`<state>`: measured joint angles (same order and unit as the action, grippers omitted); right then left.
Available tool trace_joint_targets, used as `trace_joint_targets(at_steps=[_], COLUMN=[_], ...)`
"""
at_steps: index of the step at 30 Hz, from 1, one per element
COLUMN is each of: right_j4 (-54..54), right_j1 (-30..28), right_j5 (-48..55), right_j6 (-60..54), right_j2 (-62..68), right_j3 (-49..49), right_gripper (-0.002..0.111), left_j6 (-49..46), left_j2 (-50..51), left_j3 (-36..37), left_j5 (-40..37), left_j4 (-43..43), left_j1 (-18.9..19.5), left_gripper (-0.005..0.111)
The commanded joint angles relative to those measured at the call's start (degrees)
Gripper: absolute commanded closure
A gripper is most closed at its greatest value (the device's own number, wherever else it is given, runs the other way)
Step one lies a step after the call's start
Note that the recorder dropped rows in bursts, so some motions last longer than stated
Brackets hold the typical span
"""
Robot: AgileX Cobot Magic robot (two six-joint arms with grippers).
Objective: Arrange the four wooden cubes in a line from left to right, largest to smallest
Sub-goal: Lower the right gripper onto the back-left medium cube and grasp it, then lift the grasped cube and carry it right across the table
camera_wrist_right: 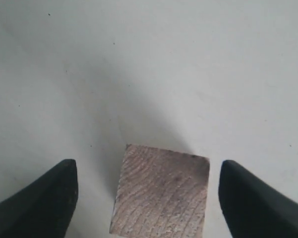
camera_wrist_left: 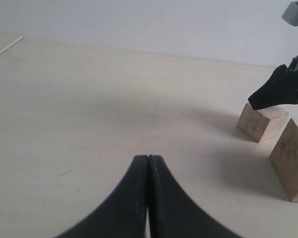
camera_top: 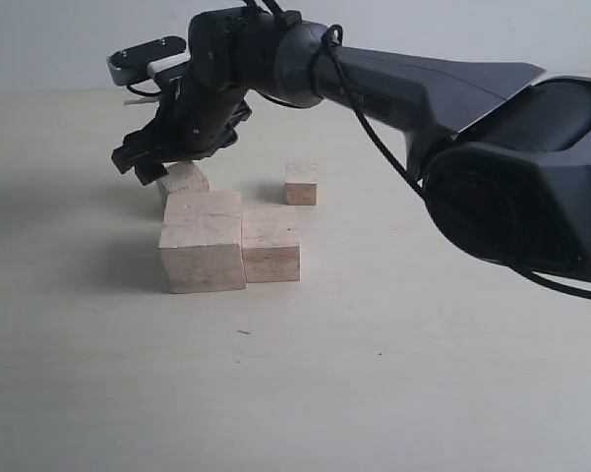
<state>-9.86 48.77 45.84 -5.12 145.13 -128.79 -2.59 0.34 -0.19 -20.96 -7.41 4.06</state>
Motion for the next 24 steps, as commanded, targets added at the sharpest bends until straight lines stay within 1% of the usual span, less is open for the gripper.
trace_joint_targets(at_steps=[1, 6, 9, 11, 14, 16, 20, 21, 24], right_j4=[-0.18, -0.41, -0.41, -0.41, -0.41, -0.30, 0.70, 1.56, 2.07], right_j1=[0.20, 0.20, 0.20, 0.20, 0.20, 0.20, 0.20, 0.20, 0.20], right_j5=[-1.20, -1.20, -1.20, -1.20, -1.20, -1.43, -0.11, 0.47, 1.11], right_j6=[-0.94, -0.94, -0.94, -0.94, -0.94, -0.94, -0.94, -0.94, -0.81], right_j2=[0.60, 1.40, 1.63, 1.63, 1.63, 1.51, 0.09, -0.42, -2.44], right_j3=[-0.67, -0.67, -0.67, -0.67, -0.67, -0.83, -2.95, -4.01, -6.85], right_gripper=[0.035, 0.035, 0.040, 0.048, 0.063, 0.075, 0.103, 0.108, 0.108], left_j6=[0.09, 0.09, 0.09, 0.09, 0.09, 0.09, 0.09, 0.09, 0.09], left_j2=[-0.34, -0.34, -0.34, -0.34, -0.34, -0.34, -0.34, -0.34, -0.34], left_j3=[0.19, 0.19, 0.19, 0.19, 0.19, 0.19, 0.19, 0.19, 0.19], left_j5=[0.48, 0.48, 0.48, 0.48, 0.48, 0.48, 0.48, 0.48, 0.48], left_j4=[-0.05, -0.05, -0.05, -0.05, -0.05, -0.05, -0.05, -0.05, -0.05], left_j1=[-0.28, -0.28, -0.28, -0.28, -0.28, -0.28, -0.28, -0.28, -0.28], left_gripper=[0.107, 0.107, 0.107, 0.107, 0.107, 0.107, 0.107, 0.107, 0.107])
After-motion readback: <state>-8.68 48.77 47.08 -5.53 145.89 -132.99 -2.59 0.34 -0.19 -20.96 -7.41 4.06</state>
